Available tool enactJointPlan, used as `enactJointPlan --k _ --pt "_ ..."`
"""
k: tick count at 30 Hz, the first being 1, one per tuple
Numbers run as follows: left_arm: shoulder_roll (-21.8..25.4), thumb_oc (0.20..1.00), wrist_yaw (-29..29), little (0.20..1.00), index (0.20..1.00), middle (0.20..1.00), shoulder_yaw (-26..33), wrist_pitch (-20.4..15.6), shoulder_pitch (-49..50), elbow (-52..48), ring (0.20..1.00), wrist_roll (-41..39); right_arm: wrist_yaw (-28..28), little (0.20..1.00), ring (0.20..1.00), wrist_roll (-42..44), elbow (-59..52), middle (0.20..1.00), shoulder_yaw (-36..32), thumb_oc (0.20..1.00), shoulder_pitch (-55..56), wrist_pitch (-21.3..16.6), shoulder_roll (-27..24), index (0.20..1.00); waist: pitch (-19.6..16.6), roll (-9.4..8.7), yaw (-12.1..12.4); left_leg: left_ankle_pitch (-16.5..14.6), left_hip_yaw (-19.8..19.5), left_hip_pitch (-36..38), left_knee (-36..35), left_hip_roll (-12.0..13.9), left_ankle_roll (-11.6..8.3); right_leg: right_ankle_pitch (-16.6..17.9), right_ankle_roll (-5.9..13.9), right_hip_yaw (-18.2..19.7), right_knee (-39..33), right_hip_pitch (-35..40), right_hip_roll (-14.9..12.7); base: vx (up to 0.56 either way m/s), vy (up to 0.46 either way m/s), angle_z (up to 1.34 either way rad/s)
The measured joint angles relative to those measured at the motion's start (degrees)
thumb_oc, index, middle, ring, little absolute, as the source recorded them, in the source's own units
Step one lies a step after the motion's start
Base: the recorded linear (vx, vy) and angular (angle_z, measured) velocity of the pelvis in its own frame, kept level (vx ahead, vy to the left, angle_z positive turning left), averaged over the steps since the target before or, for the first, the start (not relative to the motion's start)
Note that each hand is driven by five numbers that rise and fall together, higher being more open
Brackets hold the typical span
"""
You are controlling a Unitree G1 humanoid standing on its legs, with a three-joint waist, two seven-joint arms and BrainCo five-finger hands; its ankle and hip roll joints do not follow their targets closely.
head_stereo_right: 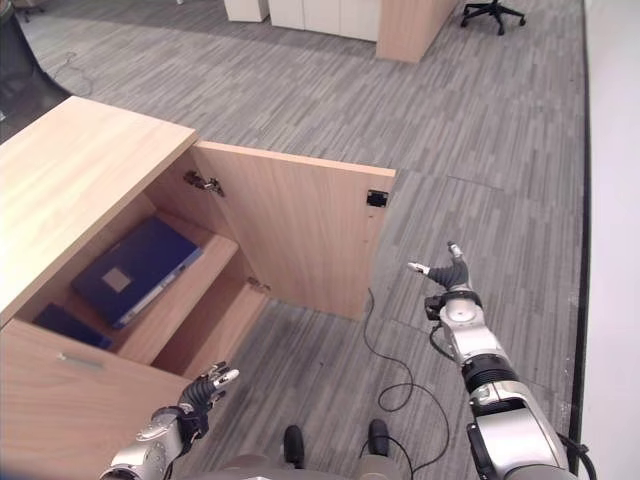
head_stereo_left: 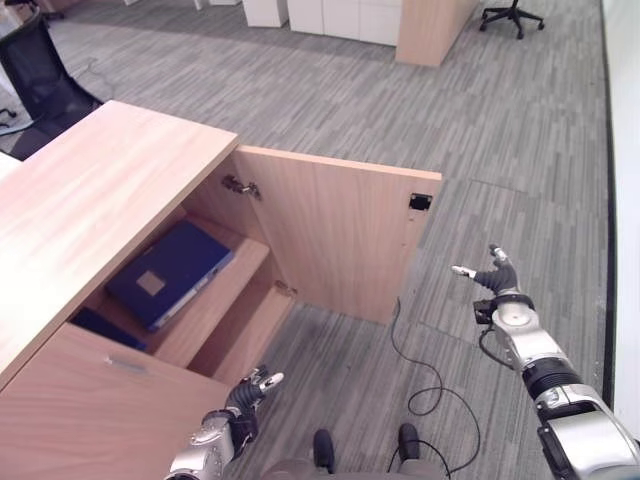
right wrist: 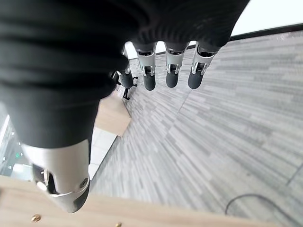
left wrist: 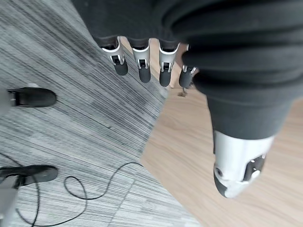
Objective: Put the empty folder in the office cabinet
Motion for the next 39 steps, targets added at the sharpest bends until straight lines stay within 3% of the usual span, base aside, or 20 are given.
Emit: enactJointPlan --k 5,10,17,22,30,39 --pt "-0.52 1.0 -0.5 1.0 1.0 1.0 -0.1 0.04 1.34 -0.17 1.0 0.03 0.12 1.0 1.0 0.56 0.02 1.0 0.07 1.0 -1.34 -0.18 -4.42 1.0 0.2 0.2 -0.36 1.01 -2.91 0.29 -0.01 1.93 -1.42 -0.41 -1.58 -2.48 -0.53 2.68 2.15 0.2 -0.172 0.35" --pt "-0.58 1.0 -2.03 1.0 1.0 1.0 0.15 0.5 2.87 -0.16 1.0 0.21 3.57 1.0 1.0 0.7 -0.01 1.0 3.54 1.0 -5.06 -1.59 -6.03 1.0 -0.38 -0.82 -0.34 -0.15 -5.37 1.39 -0.53 4.73 -3.91 -2.06 -3.15 -4.79 -0.54 4.88 4.95 0.17 -0.119 0.18" --pt "-0.6 1.0 -2.95 1.0 1.0 1.0 -0.72 0.86 4.07 -0.14 1.0 1.0 8.81 1.0 1.0 3.81 0.26 1.0 11.65 1.0 -12.15 -2.96 -7.85 1.0 -1.23 -1.79 0.96 0.93 -7.21 0.67 0.0 6.82 -5.05 -2.7 -4.34 -6.51 -0.45 4.86 7.27 0.09 -0.067 0.11" --pt "-0.59 1.0 -4.04 1.0 1.0 1.0 -2.16 0.87 4.42 0.08 1.0 0.99 11.91 1.0 1.0 8.06 2.44 1.0 17.34 1.0 -19.17 -3.49 -7.85 1.0 -1.39 -1.73 1.7 1.21 -8.67 0.39 0.02 6.9 -5.47 -2.95 -4.94 -7.94 -0.47 5.27 7.42 0.06 -0.039 0.16" --pt "-0.74 1.0 -4.95 1.0 1.0 1.0 -5.09 0.99 4.77 1.83 1.0 0.98 14.8 1.0 1.0 11.93 9.79 1.0 21.45 1.0 -24.15 -3.85 -2.09 1.0 -3.43 -1.65 3.71 1.53 -10.63 -0.27 -0.01 6.94 -5.97 -3.41 -5.38 -9.79 -0.33 5.62 7.58 0.03 -0.02 0.12" --pt "-0.73 1.0 -5.05 1.0 1.0 1.0 -7.49 1.08 4.87 2.08 1.0 1.14 15.89 1.0 1.0 11.68 17.41 1.0 22.31 1.0 -24.39 -3.52 2.19 1.0 -6.24 -1.34 4.17 1.73 -11.99 -1.59 -0.08 7.48 -6.31 -3.41 -5.46 -10.8 -0.48 5.27 8.2 0.0 -0.005 0.06"
